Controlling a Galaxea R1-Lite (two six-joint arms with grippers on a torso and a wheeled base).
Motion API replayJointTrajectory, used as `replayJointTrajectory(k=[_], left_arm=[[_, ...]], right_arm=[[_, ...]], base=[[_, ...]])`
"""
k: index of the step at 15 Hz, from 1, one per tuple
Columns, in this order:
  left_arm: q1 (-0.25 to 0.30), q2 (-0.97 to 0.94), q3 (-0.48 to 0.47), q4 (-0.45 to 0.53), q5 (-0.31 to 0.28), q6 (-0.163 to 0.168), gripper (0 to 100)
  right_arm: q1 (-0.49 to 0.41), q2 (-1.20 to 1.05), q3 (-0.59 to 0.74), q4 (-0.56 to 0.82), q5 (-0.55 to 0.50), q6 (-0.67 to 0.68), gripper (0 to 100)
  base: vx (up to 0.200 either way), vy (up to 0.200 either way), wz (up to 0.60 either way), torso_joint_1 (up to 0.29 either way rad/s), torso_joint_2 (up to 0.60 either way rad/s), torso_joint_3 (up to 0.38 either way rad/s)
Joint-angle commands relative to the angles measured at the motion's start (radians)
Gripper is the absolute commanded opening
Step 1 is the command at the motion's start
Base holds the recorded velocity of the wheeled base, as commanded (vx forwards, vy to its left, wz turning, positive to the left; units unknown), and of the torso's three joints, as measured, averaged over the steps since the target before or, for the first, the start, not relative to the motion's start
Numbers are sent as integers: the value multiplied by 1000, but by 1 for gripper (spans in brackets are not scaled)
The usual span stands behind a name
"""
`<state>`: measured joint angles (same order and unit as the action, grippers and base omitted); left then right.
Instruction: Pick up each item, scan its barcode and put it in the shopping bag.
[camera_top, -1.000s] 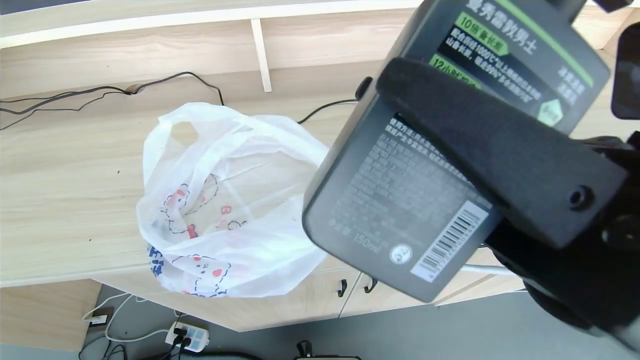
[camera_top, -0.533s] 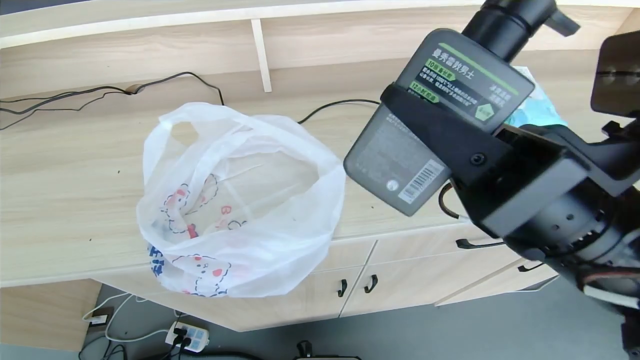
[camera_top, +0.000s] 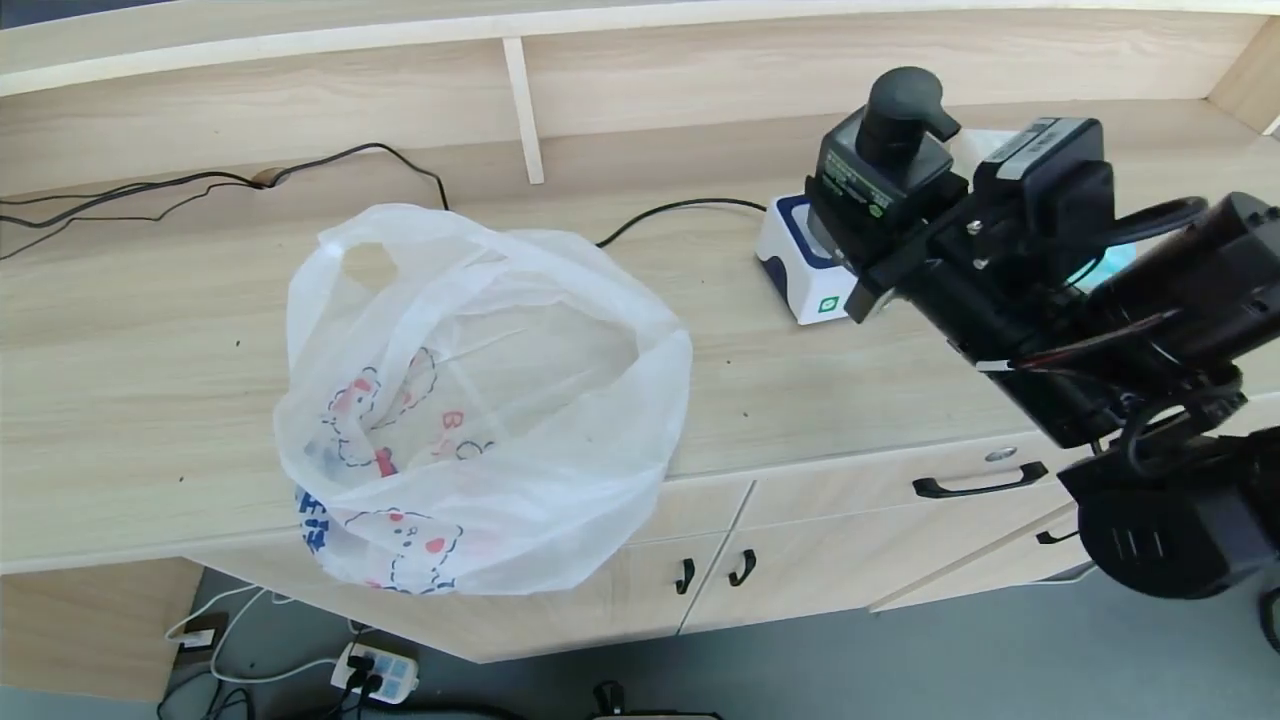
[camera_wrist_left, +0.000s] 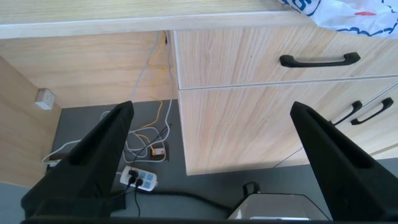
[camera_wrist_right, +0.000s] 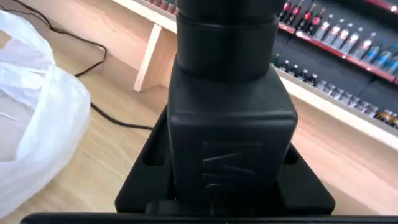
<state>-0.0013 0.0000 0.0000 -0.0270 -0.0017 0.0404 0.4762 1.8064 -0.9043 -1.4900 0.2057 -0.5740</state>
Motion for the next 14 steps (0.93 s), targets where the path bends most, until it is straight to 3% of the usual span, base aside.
replayJointTrajectory(k=[1,3,5,10,14], left_arm=[[0,2,0,-2,0,-2,100],[0,2,0,-2,0,13,100],[0,2,0,-4,-1,38,100],[0,2,0,-2,0,35,100],[0,2,0,-4,-1,38,100]], right_arm=[[-42,153,-223,7,159,-116,0],[-76,220,-315,59,337,-222,0],[-111,214,-317,93,403,-294,0],[-229,134,-314,257,449,-371,0],[-248,139,-392,269,468,-352,0]], base=[[0,0,0,0,0,0],[0,0,0,0,0,0],[0,0,0,0,0,0],[0,0,0,0,0,0],[0,0,0,0,0,0]])
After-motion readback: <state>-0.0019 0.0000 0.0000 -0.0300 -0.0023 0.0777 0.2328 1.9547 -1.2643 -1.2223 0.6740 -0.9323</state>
